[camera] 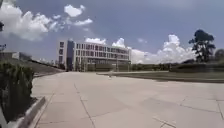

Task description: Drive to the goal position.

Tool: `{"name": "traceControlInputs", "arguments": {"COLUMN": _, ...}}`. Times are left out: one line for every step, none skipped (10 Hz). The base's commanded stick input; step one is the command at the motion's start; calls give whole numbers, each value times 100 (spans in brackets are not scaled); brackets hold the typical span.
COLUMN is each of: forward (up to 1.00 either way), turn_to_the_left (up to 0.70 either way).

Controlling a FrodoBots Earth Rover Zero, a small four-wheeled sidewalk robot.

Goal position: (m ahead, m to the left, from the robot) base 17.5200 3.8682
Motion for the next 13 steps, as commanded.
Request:
{"name": "traceControlInputs", "arguments": {"forward": 70, "turn_to_the_left": 0}}
{"name": "traceControlInputs", "arguments": {"forward": 70, "turn_to_the_left": 0}}
{"name": "traceControlInputs", "arguments": {"forward": 70, "turn_to_the_left": 0}}
{"name": "traceControlInputs", "arguments": {"forward": 70, "turn_to_the_left": 0}}
{"name": "traceControlInputs", "arguments": {"forward": 70, "turn_to_the_left": 0}}
{"name": "traceControlInputs", "arguments": {"forward": 70, "turn_to_the_left": 0}}
{"name": "traceControlInputs", "arguments": {"forward": 70, "turn_to_the_left": 0}}
{"name": "traceControlInputs", "arguments": {"forward": 70, "turn_to_the_left": 0}}
{"name": "traceControlInputs", "arguments": {"forward": 70, "turn_to_the_left": 0}}
{"name": "traceControlInputs", "arguments": {"forward": 70, "turn_to_the_left": 0}}
{"name": "traceControlInputs", "arguments": {"forward": 70, "turn_to_the_left": 0}}
{"name": "traceControlInputs", "arguments": {"forward": 70, "turn_to_the_left": 0}}
{"name": "traceControlInputs", "arguments": {"forward": 70, "turn_to_the_left": 0}}
